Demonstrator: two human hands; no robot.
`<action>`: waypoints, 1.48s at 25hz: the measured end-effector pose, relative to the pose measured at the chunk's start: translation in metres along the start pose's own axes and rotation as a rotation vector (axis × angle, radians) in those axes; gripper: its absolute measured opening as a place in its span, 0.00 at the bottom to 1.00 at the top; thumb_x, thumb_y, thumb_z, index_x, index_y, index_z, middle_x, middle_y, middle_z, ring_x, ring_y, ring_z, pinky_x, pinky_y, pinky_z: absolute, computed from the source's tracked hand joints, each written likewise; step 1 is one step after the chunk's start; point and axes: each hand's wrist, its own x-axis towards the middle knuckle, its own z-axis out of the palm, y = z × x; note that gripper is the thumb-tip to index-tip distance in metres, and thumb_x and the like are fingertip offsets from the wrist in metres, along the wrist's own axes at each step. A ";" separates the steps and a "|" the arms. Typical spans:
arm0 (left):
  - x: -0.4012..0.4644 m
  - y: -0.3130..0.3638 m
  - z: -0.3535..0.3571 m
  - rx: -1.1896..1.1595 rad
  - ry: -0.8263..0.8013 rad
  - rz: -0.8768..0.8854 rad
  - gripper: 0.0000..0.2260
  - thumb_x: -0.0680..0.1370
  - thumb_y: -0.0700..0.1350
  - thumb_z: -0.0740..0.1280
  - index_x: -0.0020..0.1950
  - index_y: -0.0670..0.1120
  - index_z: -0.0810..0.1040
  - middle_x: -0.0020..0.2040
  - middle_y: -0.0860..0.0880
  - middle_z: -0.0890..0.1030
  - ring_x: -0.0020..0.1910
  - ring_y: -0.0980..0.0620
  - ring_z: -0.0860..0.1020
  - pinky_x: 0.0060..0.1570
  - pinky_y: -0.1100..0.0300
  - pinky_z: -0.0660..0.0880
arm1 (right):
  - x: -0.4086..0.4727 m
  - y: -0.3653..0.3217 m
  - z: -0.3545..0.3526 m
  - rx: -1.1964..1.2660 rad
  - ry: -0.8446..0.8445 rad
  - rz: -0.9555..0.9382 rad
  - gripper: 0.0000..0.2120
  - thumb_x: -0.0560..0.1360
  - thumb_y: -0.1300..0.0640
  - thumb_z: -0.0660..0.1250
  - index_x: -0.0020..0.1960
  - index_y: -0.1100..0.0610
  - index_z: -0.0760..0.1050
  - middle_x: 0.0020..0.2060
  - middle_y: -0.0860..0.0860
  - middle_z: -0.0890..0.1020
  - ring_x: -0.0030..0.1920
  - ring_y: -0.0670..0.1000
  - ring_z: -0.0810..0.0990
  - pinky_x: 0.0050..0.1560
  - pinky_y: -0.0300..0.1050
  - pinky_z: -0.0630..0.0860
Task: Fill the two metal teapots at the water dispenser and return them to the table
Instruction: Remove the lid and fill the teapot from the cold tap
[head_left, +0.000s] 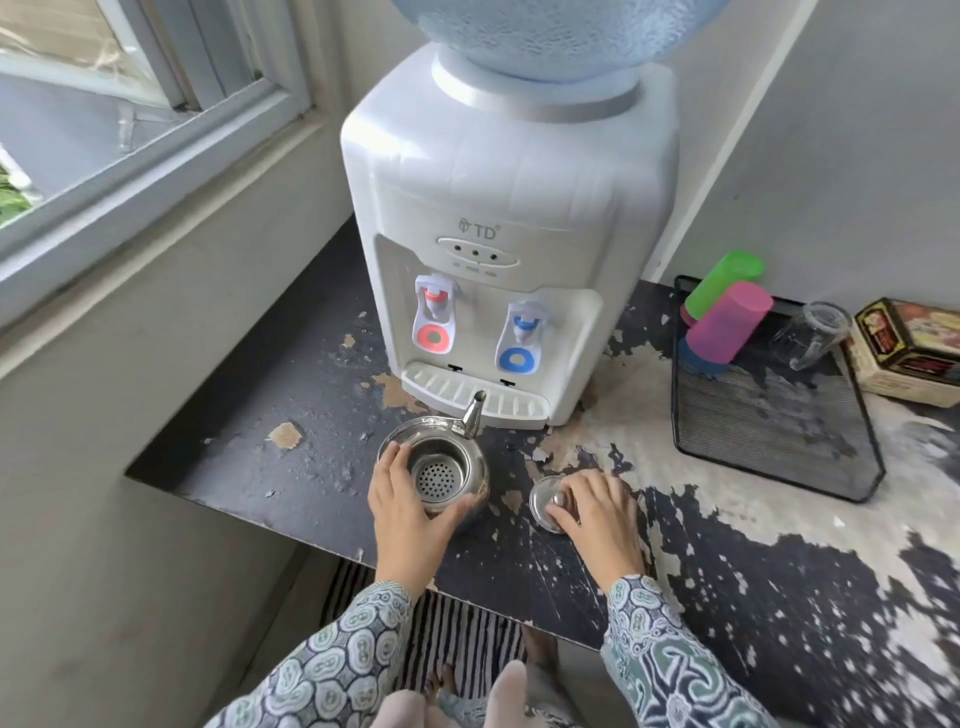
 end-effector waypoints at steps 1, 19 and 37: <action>-0.003 0.008 0.001 -0.018 -0.050 -0.063 0.38 0.72 0.52 0.70 0.74 0.45 0.53 0.76 0.45 0.51 0.74 0.45 0.48 0.72 0.50 0.48 | -0.001 -0.005 0.000 0.043 0.019 0.030 0.16 0.70 0.44 0.66 0.54 0.51 0.73 0.56 0.49 0.76 0.58 0.53 0.70 0.57 0.50 0.69; 0.023 -0.009 -0.006 -0.176 -0.378 0.082 0.52 0.60 0.49 0.79 0.72 0.56 0.47 0.74 0.48 0.56 0.74 0.50 0.56 0.73 0.45 0.58 | 0.012 -0.074 -0.025 0.927 -0.198 0.133 0.19 0.78 0.54 0.59 0.68 0.51 0.61 0.63 0.47 0.67 0.62 0.42 0.64 0.61 0.37 0.61; 0.053 0.069 0.035 -0.333 -0.039 0.046 0.40 0.68 0.54 0.72 0.73 0.59 0.50 0.71 0.48 0.58 0.72 0.51 0.58 0.73 0.47 0.56 | 0.069 -0.052 -0.064 0.909 -0.186 0.188 0.23 0.77 0.45 0.56 0.70 0.53 0.63 0.63 0.50 0.74 0.63 0.50 0.72 0.63 0.47 0.69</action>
